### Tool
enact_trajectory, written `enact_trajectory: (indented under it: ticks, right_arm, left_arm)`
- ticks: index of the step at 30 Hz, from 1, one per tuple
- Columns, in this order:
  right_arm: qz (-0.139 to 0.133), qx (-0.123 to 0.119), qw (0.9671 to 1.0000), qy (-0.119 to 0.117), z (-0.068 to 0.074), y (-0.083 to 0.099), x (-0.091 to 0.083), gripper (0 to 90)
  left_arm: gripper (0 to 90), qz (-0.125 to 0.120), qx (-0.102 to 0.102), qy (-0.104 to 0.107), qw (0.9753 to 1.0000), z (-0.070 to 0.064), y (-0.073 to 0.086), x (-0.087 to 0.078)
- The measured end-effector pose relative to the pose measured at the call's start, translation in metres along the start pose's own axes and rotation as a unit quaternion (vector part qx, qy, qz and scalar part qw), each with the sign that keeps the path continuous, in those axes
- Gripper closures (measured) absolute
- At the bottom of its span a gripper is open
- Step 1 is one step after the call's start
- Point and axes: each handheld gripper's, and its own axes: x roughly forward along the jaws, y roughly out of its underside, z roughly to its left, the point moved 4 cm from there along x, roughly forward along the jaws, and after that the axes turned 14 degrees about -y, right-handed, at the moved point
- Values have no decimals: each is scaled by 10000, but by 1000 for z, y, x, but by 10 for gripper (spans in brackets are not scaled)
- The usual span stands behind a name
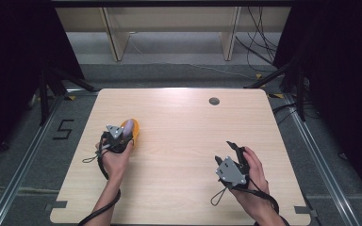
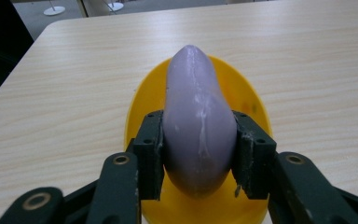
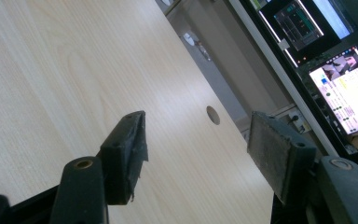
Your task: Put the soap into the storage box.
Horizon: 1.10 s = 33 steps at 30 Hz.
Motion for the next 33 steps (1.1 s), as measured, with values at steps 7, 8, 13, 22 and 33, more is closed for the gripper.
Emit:
enact_trajectory:
  ticks: [7, 8, 13, 22, 33]
  right_arm:
    - [-8, 6, 10000, 3, 0, 0, 0, 378]
    - [-4, 15, 10000, -4, 0, 0, 0, 378]
    - [6, -18, 10000, 29, 0, 0, 0, 377]
    - [3, 23, 10000, 18, 1, 1, 1, 377]
    - [-5, 129, 9999, -38, 2, 2, -1, 376]
  left_arm:
    - [556, 71, 11, 31, 10000, 1, -1, 0]
    - [538, 61, 53, 50, 10000, 1, -3, -2]
    - [432, -61, -45, 16, 10000, 4, -9, -9]
    - [290, -192, -258, 66, 9995, 16, -5, -26]
    - [279, -124, -461, 344, 9983, 11, 23, -62]
